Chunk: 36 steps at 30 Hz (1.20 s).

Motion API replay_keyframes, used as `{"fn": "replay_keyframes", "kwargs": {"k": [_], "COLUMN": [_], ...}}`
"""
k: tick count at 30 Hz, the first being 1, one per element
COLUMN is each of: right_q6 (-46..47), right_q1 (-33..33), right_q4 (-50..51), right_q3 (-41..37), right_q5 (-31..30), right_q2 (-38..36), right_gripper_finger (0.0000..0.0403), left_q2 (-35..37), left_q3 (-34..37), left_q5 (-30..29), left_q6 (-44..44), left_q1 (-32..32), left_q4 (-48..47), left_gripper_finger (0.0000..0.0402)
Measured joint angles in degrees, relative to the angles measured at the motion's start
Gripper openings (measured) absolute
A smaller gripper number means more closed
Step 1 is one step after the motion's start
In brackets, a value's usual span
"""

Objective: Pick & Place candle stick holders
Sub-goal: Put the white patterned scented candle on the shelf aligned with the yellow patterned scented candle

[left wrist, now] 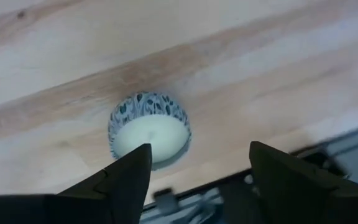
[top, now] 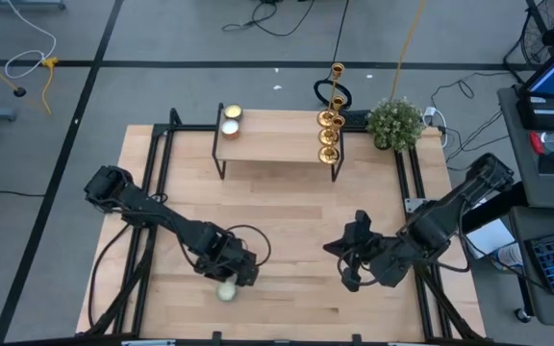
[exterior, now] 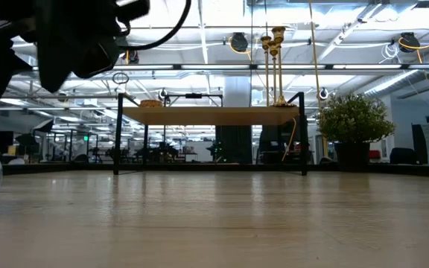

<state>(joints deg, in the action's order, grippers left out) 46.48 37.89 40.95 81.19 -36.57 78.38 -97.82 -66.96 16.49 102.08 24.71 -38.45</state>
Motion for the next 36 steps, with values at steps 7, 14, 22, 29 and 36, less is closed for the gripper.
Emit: {"fn": "replay_keyframes", "kwargs": {"k": [7,14,22,29,36], "right_q6": [-5.14,-7.13,-8.73,-9.7,-9.78], "right_q1": [0.46,0.85,0.85,1.77,1.99], "right_q4": [-0.88,-0.86,-0.94,-0.96,-1.0], "right_q3": [0.01,0.01,0.02,0.02,0.01], "right_q5": [2.34,2.49,3.86,3.86,3.84], "right_q2": [-2.76,-3.51,-3.51,-3.51,-3.51], "right_gripper_finger": [0.0,0.0,0.0,0.0,0.0], "left_q2": [0.0,0.0,0.0,0.0,-1.45], "left_q3": [0.0,0.0,0.0,-2.7,-12.19], "left_q5": [-3.21,-5.86,-1.51,-5.77,-13.78], "left_q6": [10.13,13.6,19.23,27.6,30.93], "left_q1": [0.56,2.61,7.51,12.8,14.19], "left_q4": [0.97,2.42,1.2,-2.6,-18.56], "left_gripper_finger": [0.0246,0.0245,0.0282,0.0277,0.0254]}}
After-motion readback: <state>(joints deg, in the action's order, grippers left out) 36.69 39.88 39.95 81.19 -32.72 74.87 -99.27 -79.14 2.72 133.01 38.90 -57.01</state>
